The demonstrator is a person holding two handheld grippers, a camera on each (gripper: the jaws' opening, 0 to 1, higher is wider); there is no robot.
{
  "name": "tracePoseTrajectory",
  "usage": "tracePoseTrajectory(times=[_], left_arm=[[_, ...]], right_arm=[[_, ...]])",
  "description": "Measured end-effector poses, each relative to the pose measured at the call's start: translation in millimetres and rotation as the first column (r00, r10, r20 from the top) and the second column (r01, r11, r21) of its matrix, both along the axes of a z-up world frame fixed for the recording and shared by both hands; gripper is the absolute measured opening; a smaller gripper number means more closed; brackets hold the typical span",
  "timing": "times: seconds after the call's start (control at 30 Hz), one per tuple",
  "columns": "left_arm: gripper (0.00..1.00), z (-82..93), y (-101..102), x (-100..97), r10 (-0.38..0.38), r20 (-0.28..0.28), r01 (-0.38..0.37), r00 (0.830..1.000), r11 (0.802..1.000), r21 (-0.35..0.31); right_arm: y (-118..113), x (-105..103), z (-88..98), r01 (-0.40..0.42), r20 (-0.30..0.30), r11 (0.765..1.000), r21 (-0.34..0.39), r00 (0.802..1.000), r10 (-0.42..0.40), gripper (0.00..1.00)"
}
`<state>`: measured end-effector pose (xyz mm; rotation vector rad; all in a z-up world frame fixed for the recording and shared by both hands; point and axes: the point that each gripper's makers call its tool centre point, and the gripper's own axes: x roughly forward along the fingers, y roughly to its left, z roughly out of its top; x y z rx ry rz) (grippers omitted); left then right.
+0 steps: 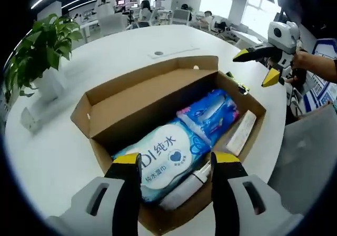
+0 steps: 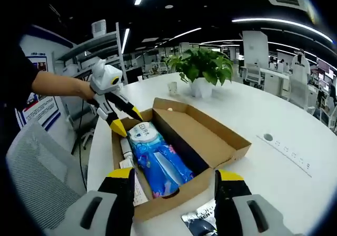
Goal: Operate the shoe box by opening the lid, removing the specified soft item, and placing it in the target area until the item is outside and the box remains undamaged.
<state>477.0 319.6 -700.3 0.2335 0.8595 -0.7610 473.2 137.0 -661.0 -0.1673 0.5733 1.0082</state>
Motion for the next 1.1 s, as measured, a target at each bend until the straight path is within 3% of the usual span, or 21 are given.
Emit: tracePoseTrajectory(times=[0.3, 0.87, 1.03, 1.1], left_arm=[[0.54, -3.6, 2.2, 1.1, -0.057, -0.027, 0.056, 0.998, 0.998, -0.026], [0.57, -9.6, 4.6, 13.1, -0.091, -0.082, 0.081, 0.992, 0.99, -0.116], [0.56, -13.1, 7.6, 13.7, -0.112, -0.08, 0.105, 0.99, 0.991, -0.087], [0.56, -15.8, 8.1, 13.8, -0.141, -0.067, 0.138, 0.988, 0.989, -0.044]], right_arm=[[30.6, -2.6, -3.1, -0.053, -0.024, 0.999, 0.011, 0.998, 0.053, 0.6], [75.5, -0.1, -18.1, -0.106, -0.073, 0.994, -0.009, 0.992, 0.106, 0.6], [86.6, -0.4, -23.4, -0.124, -0.079, 0.992, -0.022, 0.989, 0.122, 0.6], [91.4, 0.3, -25.4, -0.129, -0.078, 0.991, -0.024, 0.989, 0.127, 0.59]])
